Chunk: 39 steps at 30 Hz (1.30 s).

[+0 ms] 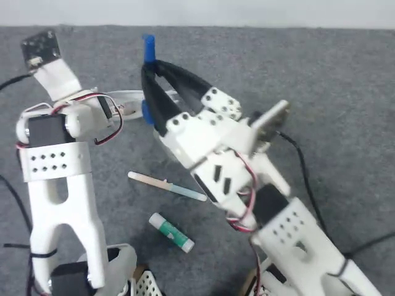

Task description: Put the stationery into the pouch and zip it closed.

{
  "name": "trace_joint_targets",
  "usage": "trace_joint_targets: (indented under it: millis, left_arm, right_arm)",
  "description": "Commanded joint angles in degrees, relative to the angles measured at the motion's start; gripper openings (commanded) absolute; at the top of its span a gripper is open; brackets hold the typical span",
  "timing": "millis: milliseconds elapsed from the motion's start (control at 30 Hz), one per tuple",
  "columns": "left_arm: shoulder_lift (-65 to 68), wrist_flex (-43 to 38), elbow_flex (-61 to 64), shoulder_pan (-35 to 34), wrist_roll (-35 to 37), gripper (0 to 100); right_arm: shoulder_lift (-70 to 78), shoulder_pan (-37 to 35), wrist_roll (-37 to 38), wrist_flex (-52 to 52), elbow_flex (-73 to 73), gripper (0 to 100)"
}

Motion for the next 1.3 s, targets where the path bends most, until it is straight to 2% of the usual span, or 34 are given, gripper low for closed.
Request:
trace_joint_targets:
  millis: [0,233,333,467,533,1067,1267]
  left_arm:
    - [-2.6,-0.3,-1.6,0.3,-0.4,1]
    - [-2.6,-0.3,-1.6,0.3,-0.4,1]
    - [-2.6,-0.3,-1.6,0.2,-0.4,1]
    - [-2.6,-0.3,-1.6,0.2,-0.4,1]
    - [-2.6,-0.3,-1.6,0.2,-0.4,1]
    - [-2.6,-1.0,-0.7,0.1,-0.4,1]
    - [-2.7,-1.0,-0.7,0.1,-0.4,1]
  right_arm:
    - [4.6,-0.7,-0.1,-8.1,-0.7,0.6]
    - [14.5,-0.5,-0.1,-16.7,-0.2,0.6]
    - [18.6,-0.5,1.1,-24.0,2.7,0.6]
    - [23.5,-0.9,12.7,-36.1,8.4,0.6]
    - [25.5,-1.6,15.7,-39.9,11.0,0.6]
    - [29.1,-2.8,24.4,-42.1,21.5,0.6]
    - [25.1,-3.4,32.8,-57.4,26.5,0.6]
